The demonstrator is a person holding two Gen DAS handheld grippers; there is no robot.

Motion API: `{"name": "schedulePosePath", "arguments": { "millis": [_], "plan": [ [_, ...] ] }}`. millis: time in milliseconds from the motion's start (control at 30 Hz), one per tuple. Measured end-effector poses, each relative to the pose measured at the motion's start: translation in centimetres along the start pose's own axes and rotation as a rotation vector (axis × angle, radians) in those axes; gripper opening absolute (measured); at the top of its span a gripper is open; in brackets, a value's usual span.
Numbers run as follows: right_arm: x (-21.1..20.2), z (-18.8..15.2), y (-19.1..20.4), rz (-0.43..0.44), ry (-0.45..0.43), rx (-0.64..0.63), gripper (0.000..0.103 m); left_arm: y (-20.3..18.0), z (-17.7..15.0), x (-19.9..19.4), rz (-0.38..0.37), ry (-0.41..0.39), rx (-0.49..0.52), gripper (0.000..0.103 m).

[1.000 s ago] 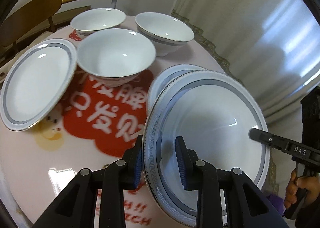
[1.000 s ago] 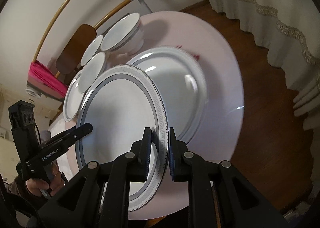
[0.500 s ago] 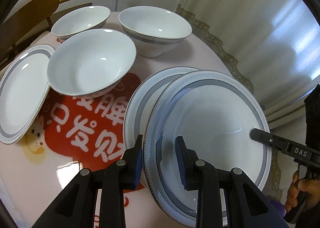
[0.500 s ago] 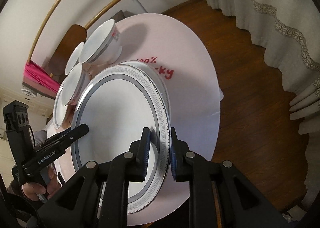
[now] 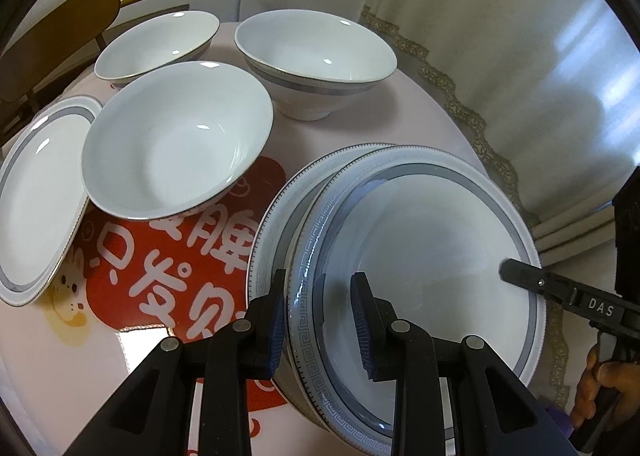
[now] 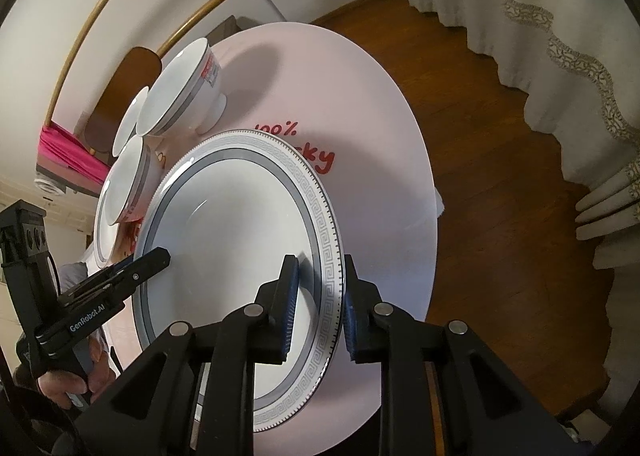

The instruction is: Organize plates and bowls

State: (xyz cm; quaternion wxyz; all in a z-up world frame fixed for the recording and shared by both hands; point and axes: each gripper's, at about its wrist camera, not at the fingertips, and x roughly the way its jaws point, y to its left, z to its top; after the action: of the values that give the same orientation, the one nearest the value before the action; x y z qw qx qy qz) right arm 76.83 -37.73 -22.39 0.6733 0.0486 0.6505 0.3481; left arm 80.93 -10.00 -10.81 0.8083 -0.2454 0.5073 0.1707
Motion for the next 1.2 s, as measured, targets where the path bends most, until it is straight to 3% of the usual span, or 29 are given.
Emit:
{"name": "schedulePosePath", "arguments": {
  "millis": [233,533,1200],
  "plan": [
    [0.8,0.5,0.3,0.003,0.001,-0.010,0.022,0.3,0.0,-0.1,0.006,-0.013,-0.004,0.025],
    [1.0,0.8,1.9,-0.109,0.009,-0.045,0.029,0.5,0.0,-0.1,-0.004,-0.003,-0.012,0.025],
    [-0.3,-0.9,2.6,-0.224,0.001,-0.030,0.031,-0.1,-0.2,1.0,-0.021,0.032,0.023,0.025]
  ]
}}
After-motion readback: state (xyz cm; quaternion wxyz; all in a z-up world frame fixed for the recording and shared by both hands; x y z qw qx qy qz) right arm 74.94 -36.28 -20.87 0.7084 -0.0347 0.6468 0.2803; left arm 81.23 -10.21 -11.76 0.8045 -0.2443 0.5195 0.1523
